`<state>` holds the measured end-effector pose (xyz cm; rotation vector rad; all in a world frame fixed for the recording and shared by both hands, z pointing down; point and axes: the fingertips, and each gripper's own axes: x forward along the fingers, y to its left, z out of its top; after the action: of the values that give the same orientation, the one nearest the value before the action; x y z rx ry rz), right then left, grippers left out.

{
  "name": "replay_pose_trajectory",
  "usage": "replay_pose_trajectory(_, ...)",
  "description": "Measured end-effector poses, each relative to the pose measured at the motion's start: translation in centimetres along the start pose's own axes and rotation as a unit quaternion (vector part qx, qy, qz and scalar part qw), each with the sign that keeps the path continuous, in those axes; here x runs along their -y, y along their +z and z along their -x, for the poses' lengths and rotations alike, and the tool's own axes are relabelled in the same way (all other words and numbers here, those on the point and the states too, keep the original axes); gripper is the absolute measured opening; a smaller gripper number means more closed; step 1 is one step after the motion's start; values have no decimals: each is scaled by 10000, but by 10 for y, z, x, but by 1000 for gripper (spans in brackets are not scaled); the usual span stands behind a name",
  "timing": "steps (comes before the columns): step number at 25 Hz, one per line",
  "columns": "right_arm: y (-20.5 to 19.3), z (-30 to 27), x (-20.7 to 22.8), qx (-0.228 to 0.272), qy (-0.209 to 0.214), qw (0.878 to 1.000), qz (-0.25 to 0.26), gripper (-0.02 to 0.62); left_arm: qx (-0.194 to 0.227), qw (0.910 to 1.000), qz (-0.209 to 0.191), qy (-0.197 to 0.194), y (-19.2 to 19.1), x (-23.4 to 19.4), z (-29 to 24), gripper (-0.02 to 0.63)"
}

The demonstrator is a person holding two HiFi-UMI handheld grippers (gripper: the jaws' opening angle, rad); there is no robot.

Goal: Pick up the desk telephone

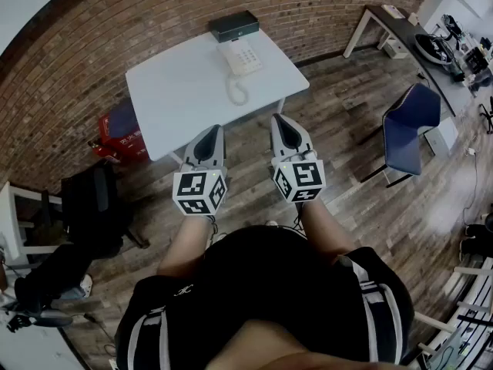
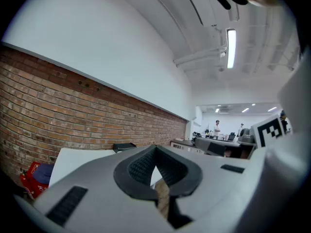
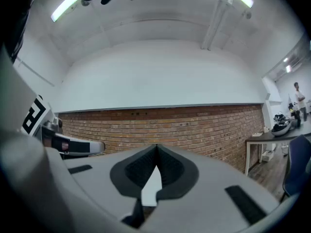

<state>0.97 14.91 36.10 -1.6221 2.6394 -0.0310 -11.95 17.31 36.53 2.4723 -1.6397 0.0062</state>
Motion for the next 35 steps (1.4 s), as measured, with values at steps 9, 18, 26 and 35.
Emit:
replay_pose_trajectory(9, 2, 14, 8, 153, 72, 9996, -220, -2, -23, 10000, 6, 71, -3, 13, 2, -1)
replay_pose_trajectory(18, 5, 22, 34, 209, 258, 9991, -278, -2, -62, 9998, 10, 178, -4, 35, -15, -1)
replay_pose_trajectory(26, 2, 35, 71, 234, 532, 9981, -188, -2, 120, 9983, -192, 529, -7, 69, -36, 0)
replay_pose_trajectory(35, -3, 40, 95, 74, 466, 9988, -108, -2, 82, 9987, -149, 472, -11, 93, -49, 0)
